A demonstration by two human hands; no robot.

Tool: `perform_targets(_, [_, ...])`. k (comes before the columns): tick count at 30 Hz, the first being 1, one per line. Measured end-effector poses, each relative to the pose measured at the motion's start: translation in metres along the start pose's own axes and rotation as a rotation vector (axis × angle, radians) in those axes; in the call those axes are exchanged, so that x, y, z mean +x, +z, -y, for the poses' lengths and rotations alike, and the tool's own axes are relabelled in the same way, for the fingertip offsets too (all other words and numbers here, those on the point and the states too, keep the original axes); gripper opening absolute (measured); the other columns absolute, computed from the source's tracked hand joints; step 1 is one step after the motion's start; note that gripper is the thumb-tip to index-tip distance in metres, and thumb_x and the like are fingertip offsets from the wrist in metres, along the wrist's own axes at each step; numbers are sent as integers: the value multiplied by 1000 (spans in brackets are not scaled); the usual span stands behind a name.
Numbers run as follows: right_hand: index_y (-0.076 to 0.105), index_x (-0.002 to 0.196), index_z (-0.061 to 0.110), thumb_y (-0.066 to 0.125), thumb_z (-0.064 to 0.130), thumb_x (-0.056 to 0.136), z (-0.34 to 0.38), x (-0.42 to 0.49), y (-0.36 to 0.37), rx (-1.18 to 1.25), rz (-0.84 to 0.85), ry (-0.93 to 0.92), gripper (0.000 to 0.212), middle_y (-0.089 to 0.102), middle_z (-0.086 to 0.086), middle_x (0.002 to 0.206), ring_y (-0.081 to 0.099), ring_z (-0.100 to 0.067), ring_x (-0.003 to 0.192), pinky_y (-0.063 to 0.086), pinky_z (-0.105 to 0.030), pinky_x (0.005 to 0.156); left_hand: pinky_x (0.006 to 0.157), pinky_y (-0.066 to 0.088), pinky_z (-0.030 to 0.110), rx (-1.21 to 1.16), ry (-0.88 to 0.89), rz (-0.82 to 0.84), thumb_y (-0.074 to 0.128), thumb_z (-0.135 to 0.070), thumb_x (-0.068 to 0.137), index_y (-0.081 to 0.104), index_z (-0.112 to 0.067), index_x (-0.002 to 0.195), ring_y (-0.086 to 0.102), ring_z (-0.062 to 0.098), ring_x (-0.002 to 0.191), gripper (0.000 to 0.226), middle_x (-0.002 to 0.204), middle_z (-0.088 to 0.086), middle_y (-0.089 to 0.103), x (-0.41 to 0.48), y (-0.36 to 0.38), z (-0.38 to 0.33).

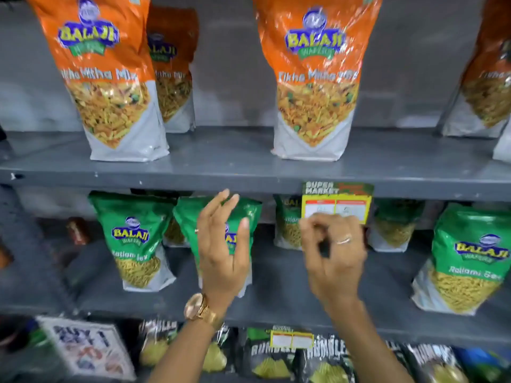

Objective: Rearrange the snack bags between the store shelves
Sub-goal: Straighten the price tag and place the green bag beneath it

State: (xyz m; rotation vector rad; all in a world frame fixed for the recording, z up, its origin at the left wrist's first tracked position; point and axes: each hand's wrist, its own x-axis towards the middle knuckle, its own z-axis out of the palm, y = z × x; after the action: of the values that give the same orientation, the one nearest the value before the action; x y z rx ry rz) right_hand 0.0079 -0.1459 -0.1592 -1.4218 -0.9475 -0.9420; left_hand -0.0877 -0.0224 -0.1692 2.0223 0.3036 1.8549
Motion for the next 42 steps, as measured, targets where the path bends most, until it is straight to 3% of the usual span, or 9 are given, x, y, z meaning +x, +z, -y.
perform_targets(5, [61, 104, 18, 59, 31, 93, -30, -105, 62, 195, 498, 549, 17, 64, 2, 98, 59, -13, 93, 49, -34, 82, 114, 32, 35, 84, -448, 111, 48, -25, 94, 43, -19, 136, 36, 13, 136, 43, 141, -1, 40, -84, -21, 75])
perform_targets(8, [42, 141, 9, 65, 32, 88, -55, -139, 104, 239, 749, 879, 62, 49, -11, 142, 47, -27, 132, 40, -48, 108, 119, 23, 44, 111, -749, 262, 44, -59, 87, 21, -24, 148, 22, 15, 144, 73, 157, 2, 24, -115, -32, 113])
perform_targets(11, [33, 146, 15, 70, 55, 76, -66, -152, 131, 395, 881, 979, 89, 49, -7, 145, 46, -23, 136, 43, -45, 107, 118, 22, 41, 69, -891, 437, 36, -89, 63, 8, -23, 151, 19, 15, 145, 113, 159, -4, 16, -122, -35, 142])
perform_targets(15, [44, 128, 15, 73, 50, 74, -66, -152, 132, 497, 848, 1005, 70, 61, -1, 122, 60, 3, 107, 50, -18, 86, 99, 47, 35, -114, -964, 436, 61, -62, 72, 43, -23, 137, 56, 16, 121, 78, 135, 3, 58, -120, -26, 164])
perform_targets(20, [48, 115, 35, 67, 56, 76, -85, -161, 107, 400, 725, 996, 48, 65, -2, 117, 62, -23, 114, 52, -51, 94, 82, 57, 27, -204, -981, 355, 69, -17, 85, 53, -11, 122, 65, 21, 106, 41, 115, 12, 68, -137, -1, 154])
perform_targets(26, [50, 124, 16, 67, 26, 86, -117, -159, 54, 295, 556, 1012, 43, 67, -6, 115, 65, -24, 110, 55, -44, 91, 75, 53, 13, -292, -976, 491, 76, -21, 79, 53, -12, 114, 66, 5, 98, 43, 109, 1, 68, -148, 46, 119])
perform_targets(30, [49, 128, 11, 63, 14, 90, -135, -153, 29, 226, 493, 1016, 41, 63, -5, 114, 63, -25, 107, 53, -14, 76, 75, 53, 13, -309, -985, 548, 80, -30, 71, 53, -14, 109, 65, -1, 95, 49, 106, -5, 67, -152, 78, 103])
perform_targets(35, [48, 126, 17, 62, 15, 91, -150, -144, 14, 193, 458, 1033, 38, 61, -2, 114, 64, -35, 108, 54, -48, 87, 66, 49, 6, -289, -960, 570, 78, -16, 76, 51, -12, 105, 62, -17, 81, 40, 100, -4, 66, -155, 101, 92])
perform_targets(42, [47, 131, 10, 62, 16, 91, -152, -138, 15, 183, 454, 1079, 43, 60, -3, 116, 60, -36, 117, 52, -48, 92, 62, 49, 4, -278, -949, 589, 79, -22, 74, 48, -17, 102, 59, -6, 85, 42, 94, -11, 63, -146, 104, 83])
